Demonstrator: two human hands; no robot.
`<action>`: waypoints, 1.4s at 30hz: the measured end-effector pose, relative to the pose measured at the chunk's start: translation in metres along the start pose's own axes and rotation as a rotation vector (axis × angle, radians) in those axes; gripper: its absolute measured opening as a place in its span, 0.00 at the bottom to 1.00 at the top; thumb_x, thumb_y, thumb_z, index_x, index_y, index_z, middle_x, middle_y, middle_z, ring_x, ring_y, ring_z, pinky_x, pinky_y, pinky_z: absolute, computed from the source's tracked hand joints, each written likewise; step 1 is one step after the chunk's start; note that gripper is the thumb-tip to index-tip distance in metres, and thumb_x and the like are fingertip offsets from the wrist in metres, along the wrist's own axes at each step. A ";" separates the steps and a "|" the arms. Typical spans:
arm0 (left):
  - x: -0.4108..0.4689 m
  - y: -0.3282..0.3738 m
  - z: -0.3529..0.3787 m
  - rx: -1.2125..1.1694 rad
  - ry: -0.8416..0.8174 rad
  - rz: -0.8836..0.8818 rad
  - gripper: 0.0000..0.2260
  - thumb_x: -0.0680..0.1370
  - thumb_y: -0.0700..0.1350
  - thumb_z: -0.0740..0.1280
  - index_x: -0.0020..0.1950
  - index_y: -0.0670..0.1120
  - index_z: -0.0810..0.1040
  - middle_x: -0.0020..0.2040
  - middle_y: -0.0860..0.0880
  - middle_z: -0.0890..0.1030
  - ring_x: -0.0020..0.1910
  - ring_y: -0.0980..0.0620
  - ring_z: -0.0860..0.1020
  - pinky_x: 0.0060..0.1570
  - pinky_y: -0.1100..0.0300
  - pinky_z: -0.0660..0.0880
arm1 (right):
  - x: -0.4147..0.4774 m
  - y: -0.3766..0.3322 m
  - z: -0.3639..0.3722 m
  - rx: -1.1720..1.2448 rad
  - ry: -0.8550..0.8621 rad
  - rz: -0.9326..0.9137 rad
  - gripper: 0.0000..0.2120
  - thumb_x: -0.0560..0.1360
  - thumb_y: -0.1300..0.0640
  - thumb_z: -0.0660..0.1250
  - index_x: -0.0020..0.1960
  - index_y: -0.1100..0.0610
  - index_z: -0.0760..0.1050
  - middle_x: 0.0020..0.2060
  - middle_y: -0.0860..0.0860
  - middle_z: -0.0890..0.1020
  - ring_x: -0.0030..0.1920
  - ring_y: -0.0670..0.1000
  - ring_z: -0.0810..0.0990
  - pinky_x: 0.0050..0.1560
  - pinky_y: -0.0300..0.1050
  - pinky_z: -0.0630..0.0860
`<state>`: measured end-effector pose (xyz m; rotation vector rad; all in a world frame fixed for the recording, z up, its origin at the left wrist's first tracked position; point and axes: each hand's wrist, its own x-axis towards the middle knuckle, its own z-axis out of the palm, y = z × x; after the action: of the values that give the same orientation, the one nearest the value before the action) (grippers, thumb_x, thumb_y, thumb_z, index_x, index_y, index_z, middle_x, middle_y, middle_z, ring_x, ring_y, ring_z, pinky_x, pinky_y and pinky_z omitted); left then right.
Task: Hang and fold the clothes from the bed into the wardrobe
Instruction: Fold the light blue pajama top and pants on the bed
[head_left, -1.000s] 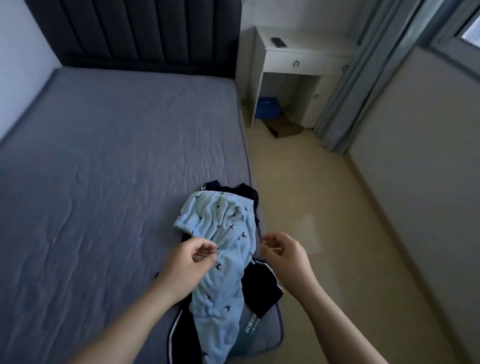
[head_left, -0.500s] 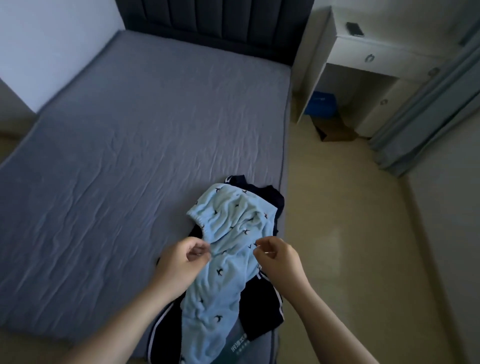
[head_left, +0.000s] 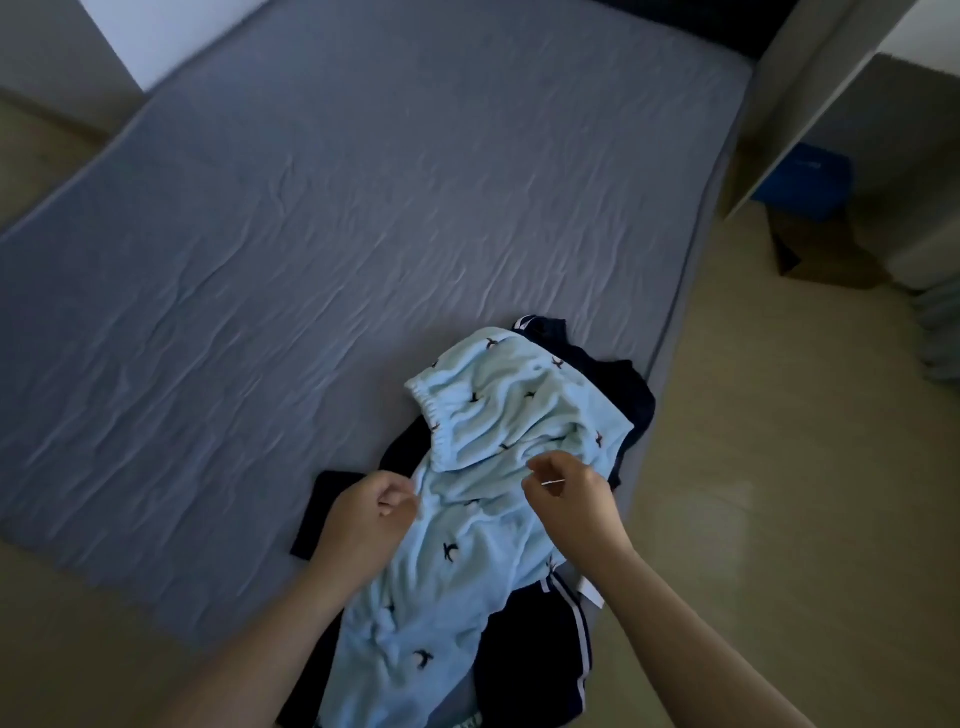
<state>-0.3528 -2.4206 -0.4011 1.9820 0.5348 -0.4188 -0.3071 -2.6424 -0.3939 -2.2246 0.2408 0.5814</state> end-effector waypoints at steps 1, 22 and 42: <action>0.010 -0.011 0.003 0.006 0.003 -0.014 0.03 0.77 0.43 0.67 0.50 0.50 0.77 0.46 0.56 0.79 0.47 0.58 0.77 0.43 0.68 0.72 | 0.014 0.007 0.013 -0.013 -0.009 0.006 0.10 0.78 0.54 0.64 0.58 0.51 0.76 0.45 0.41 0.78 0.41 0.38 0.77 0.30 0.28 0.72; 0.139 -0.175 0.000 0.025 0.052 -0.111 0.06 0.78 0.42 0.66 0.54 0.49 0.78 0.48 0.56 0.81 0.48 0.61 0.78 0.47 0.71 0.71 | 0.204 0.062 0.247 -0.568 0.149 0.077 0.30 0.73 0.39 0.67 0.67 0.57 0.67 0.62 0.54 0.68 0.63 0.56 0.68 0.61 0.51 0.70; 0.197 -0.081 0.027 0.841 -0.051 0.616 0.37 0.72 0.52 0.72 0.77 0.51 0.58 0.78 0.52 0.57 0.77 0.47 0.50 0.73 0.41 0.51 | 0.145 0.061 0.133 -0.198 -0.011 -0.349 0.03 0.76 0.61 0.64 0.43 0.59 0.71 0.39 0.50 0.72 0.37 0.50 0.71 0.38 0.45 0.69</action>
<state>-0.2322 -2.3750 -0.5724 2.7764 -0.3743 -0.3193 -0.2458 -2.5796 -0.5802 -2.3791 -0.2175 0.4403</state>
